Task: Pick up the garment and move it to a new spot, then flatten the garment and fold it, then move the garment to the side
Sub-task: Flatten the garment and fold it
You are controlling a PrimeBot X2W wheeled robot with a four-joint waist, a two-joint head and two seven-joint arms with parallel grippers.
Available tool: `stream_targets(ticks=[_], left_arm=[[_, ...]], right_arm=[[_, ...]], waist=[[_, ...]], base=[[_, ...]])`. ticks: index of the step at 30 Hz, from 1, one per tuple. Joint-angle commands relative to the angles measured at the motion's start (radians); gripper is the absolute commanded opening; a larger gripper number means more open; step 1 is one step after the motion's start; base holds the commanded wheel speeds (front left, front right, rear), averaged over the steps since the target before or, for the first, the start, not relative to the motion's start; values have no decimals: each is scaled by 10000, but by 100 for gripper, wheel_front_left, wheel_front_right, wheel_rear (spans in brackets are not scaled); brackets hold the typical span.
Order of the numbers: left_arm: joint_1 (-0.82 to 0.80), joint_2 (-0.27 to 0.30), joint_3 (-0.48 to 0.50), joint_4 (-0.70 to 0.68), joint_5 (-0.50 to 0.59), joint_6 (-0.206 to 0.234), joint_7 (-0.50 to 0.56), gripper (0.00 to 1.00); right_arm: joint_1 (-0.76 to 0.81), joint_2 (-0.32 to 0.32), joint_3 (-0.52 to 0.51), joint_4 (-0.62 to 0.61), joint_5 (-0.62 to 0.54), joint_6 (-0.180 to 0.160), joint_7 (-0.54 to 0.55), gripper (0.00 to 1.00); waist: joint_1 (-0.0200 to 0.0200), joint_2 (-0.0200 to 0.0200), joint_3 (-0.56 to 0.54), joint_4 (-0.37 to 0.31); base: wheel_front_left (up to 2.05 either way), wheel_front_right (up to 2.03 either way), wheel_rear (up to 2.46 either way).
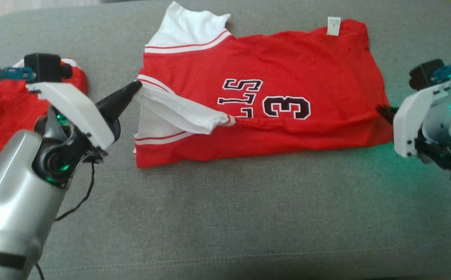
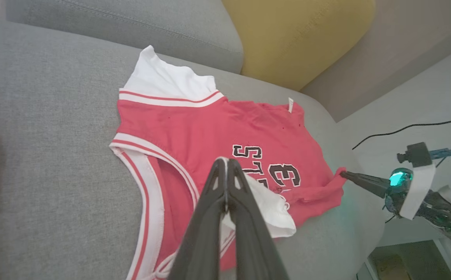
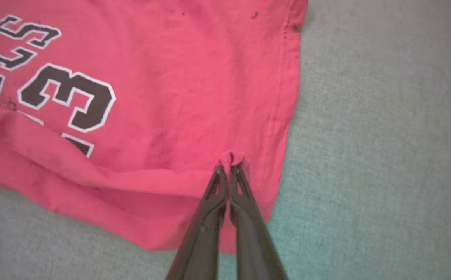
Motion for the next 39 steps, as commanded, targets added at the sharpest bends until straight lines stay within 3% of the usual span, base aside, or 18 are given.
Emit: stream_targets(ticks=[1,2,3,4,8,16,20,25,30,34,39], left_arm=[[-716,270,394,-78,143,31,-136,0],[-828,216,374,151,246,80,-219,0],[-940,154,385,394,361,187,-357,47],[-1057,84,403,637,497,314,-542,100],[-1477,-212,379,1546,1446,649,-2027,100],[-865,-1034,1105,1981,1633,837,-5093,100],[162,-1349,1374,1686,1954,1003,-5970,100],[2062,-2324,2526,150,3850,1489,-6100,100],[3993,-3429,3624,-880,5828,1491,-6104,100],[4798,-3741,4020,-1055,6811,1216,-6105,100],[5151,-3820,4191,-945,7357,1068,-6105,100]], right_arm=[[-300,-32,-64,-11,-101,-7,-328,100],[-399,70,-132,171,-149,-7,-595,100],[-481,173,-191,386,-206,-7,-830,100],[-552,272,-214,569,-293,-7,-1077,100],[-705,704,-449,1409,-638,-7,-2598,100],[-4,1192,-1258,2005,-632,-7,-5862,100],[715,1389,-2002,1887,-743,-7,-6455,100],[2162,1344,-4881,147,-2410,-7,-6481,100],[4524,2329,-7594,-2028,-4797,-7,-6484,100],[5994,3296,-8688,-3384,-6303,-7,-6484,100],[6904,4126,-9242,-4177,-7137,-7,-6485,100]], waist=[[0,0,92,-58],[0,0,141,-79],[0,0,181,-95],[0,0,210,-107],[0,0,231,-133],[0,0,-364,-20],[0,0,-889,43],[0,0,-1407,97],[0,0,-1696,12],[0,0,-1815,-87],[0,0,-1784,-281]], base=[[0,0,0],[0,0,0],[0,0,0],[0,0,0],[0,0,0],[0,0,0],[0,0,0],[0,0,0],[0,0,0],[0,0,0],[0,0,0]])
